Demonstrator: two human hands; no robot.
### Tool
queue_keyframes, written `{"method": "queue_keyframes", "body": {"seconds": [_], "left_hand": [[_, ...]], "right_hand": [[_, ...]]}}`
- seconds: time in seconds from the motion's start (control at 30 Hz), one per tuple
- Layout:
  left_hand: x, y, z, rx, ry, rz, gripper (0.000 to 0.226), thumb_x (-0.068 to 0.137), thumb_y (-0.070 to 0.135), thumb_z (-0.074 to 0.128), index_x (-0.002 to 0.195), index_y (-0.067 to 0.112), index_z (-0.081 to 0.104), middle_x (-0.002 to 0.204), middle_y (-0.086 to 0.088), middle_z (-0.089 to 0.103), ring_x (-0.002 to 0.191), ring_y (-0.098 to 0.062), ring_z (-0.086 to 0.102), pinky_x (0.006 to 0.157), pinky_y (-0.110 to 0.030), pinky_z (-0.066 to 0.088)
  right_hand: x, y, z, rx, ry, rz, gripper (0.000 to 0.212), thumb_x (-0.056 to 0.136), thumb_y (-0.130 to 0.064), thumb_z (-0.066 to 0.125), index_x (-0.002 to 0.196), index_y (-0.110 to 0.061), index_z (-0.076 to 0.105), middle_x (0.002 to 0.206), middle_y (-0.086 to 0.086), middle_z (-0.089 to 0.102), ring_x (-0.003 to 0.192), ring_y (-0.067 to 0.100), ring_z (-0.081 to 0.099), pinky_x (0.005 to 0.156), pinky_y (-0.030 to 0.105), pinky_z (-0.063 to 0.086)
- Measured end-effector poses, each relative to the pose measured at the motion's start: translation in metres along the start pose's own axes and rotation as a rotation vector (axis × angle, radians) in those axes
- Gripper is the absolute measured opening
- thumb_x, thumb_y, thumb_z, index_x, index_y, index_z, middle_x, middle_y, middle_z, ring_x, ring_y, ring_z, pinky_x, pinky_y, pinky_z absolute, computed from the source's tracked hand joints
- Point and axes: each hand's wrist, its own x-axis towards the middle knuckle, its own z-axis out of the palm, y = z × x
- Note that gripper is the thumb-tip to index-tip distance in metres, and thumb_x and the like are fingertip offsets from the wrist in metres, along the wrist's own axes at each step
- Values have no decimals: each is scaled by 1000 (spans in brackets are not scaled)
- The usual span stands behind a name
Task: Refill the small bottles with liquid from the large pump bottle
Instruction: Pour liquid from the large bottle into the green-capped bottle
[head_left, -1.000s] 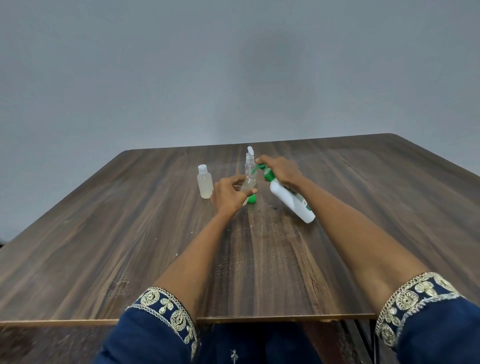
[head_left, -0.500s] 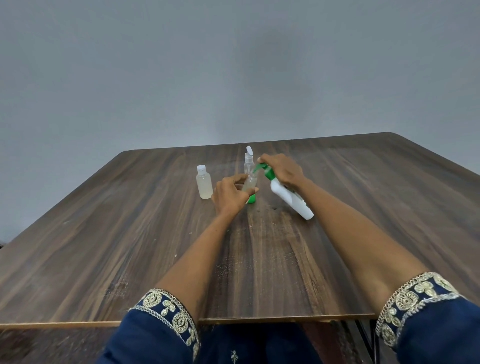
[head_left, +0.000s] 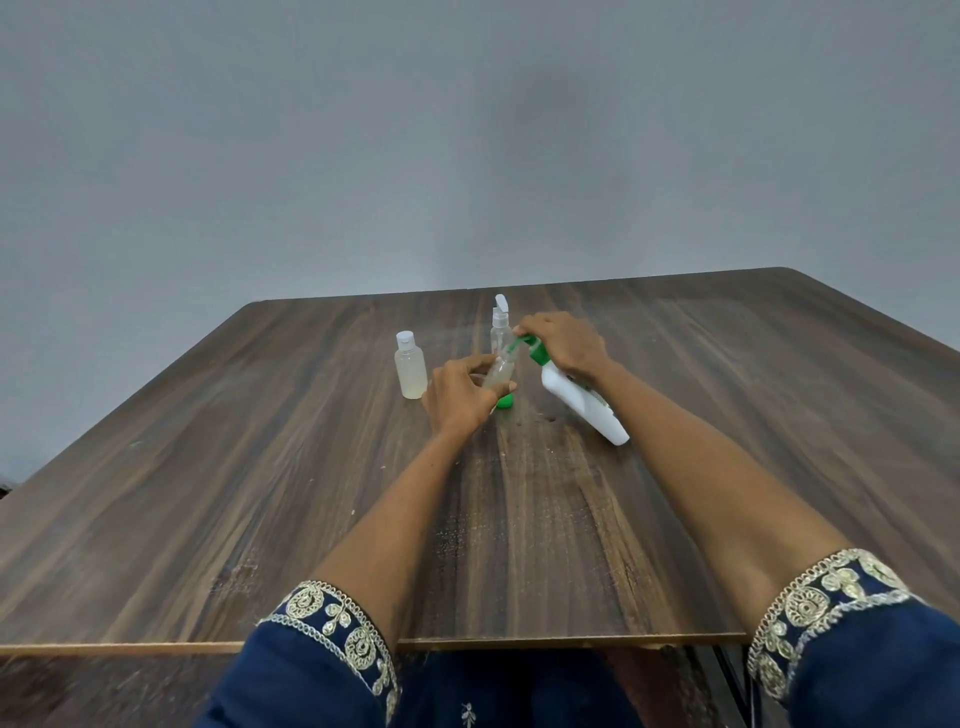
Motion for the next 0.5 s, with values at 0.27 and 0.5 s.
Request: {"method": "queue_keyframes", "body": {"seconds": [0.27, 0.5], "left_hand": [[1, -4, 1, -23, 5, 15, 48, 68, 36, 80, 112, 21, 67, 101, 1, 72, 88, -9, 65, 76, -30, 53], [3, -3, 1, -22, 5, 18, 50, 69, 37, 80, 113, 21, 67, 102, 0, 72, 89, -10, 66, 77, -31, 53]], "right_hand": [[3, 2, 3, -83, 4, -19, 75, 70, -69, 20, 94, -15, 67, 94, 2, 66, 89, 23, 57, 68, 34, 33], [9, 8, 7, -54, 96, 19, 46, 87, -59, 40, 73, -16, 50, 73, -5, 52, 72, 16, 48, 60, 29, 28]]}}
